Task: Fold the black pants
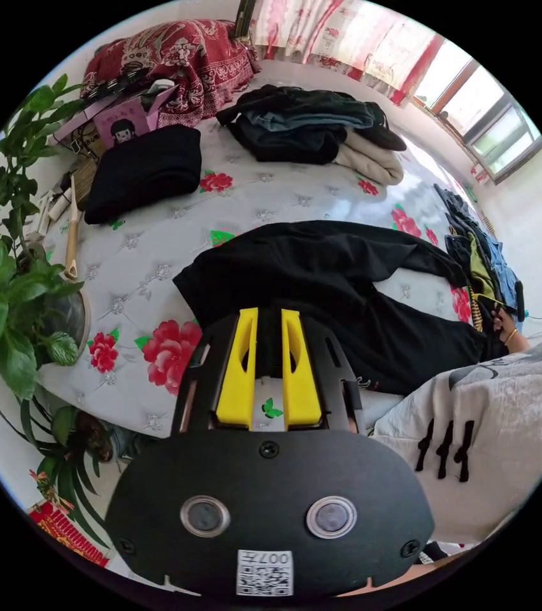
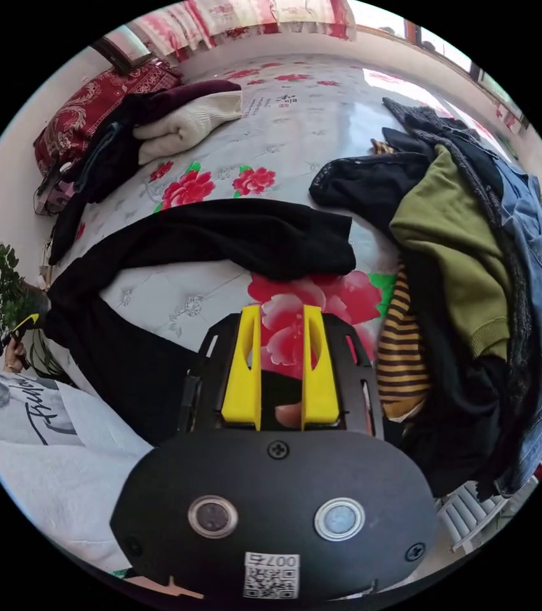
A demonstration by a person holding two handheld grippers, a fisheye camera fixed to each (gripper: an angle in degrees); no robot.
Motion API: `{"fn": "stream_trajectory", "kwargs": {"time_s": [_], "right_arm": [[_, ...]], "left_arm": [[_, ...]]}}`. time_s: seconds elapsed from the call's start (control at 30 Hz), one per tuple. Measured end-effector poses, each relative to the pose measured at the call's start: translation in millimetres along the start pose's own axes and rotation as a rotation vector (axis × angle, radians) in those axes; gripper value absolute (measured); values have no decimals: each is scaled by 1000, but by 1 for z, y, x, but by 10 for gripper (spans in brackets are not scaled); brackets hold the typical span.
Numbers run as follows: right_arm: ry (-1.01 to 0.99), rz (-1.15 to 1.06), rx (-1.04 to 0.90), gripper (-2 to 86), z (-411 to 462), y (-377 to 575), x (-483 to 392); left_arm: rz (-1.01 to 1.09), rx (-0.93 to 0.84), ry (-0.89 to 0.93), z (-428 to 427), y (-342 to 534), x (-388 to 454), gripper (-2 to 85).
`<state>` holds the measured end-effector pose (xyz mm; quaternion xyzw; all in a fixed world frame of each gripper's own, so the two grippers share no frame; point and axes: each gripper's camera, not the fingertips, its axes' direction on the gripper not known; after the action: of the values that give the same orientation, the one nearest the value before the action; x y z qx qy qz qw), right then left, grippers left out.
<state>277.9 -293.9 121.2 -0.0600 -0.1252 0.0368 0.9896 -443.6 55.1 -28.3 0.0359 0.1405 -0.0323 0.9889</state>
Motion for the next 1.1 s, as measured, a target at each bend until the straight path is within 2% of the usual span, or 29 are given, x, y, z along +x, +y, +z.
{"fn": "stream_trajectory", "kwargs": {"time_s": [0.17, 0.3, 0.43, 0.47, 0.67, 0.73, 0.77, 0.87, 0.97, 1.1], "right_arm": [[11, -17, 75, 68, -2, -58, 8], [17, -64, 8, 70, 40, -108, 2], [-10, -84, -193, 78, 105, -122, -3], [36, -88, -118, 82, 104, -118, -4], [171, -96, -48, 92, 114, -130, 10], [216, -37, -13, 92, 118, -144, 18], [202, 43, 11, 91, 120, -153, 26], [147, 208, 36, 86, 123, -165, 39], [206, 203, 18, 84, 117, -163, 33], [229, 128, 114, 76, 84, -116, 16]], "left_arm": [[111, 22, -43, 5, -79, 11, 74], [174, -47, -22, 37, -122, 25, 75], [228, -402, -101, 120, -120, 34, 75], [241, -428, -121, 132, -112, 36, 77], [119, -344, -106, 139, -141, 21, 61], [126, -310, -125, 141, -157, 23, 56], [131, -245, -138, 144, -165, 27, 58], [108, -206, -134, 145, -170, 34, 66], [54, -86, -188, 116, -146, 39, 81], [-3, 77, -253, 58, -93, 50, 82]]}}
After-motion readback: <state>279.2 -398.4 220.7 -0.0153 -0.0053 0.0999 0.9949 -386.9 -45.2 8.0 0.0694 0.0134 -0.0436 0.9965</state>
